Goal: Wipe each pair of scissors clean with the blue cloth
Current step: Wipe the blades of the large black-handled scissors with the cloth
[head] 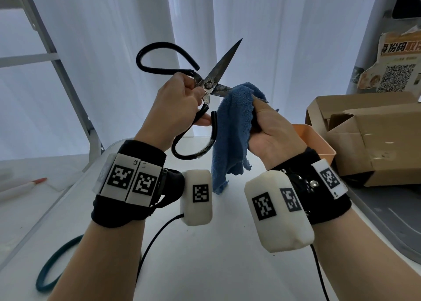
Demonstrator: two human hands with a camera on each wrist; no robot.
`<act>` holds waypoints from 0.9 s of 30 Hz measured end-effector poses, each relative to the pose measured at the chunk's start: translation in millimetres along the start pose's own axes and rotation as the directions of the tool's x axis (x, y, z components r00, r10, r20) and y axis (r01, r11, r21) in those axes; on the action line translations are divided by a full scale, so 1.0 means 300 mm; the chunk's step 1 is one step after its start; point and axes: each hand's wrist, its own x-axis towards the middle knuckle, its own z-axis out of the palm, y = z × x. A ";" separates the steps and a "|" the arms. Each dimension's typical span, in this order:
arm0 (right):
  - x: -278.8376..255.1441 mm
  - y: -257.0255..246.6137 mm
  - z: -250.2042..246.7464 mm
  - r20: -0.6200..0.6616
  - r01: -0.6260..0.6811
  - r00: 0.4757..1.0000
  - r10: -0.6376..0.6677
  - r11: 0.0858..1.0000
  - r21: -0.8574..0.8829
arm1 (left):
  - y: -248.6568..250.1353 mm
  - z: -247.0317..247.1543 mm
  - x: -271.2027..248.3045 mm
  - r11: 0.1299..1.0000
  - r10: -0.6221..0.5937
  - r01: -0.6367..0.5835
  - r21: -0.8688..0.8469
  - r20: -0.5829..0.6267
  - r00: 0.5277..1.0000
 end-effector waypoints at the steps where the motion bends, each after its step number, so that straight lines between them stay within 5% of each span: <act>1: -0.001 -0.003 -0.001 0.001 -0.001 1.000 0.001 1.000 -0.002 | -0.001 -0.002 0.001 1.000 -0.005 0.005 -0.006 0.001 1.000; 27: 0.015 -0.035 -0.037 -0.045 0.073 0.996 -0.075 0.997 -0.034 | -0.010 -0.063 0.006 0.999 -0.047 0.046 -0.030 -0.039 0.998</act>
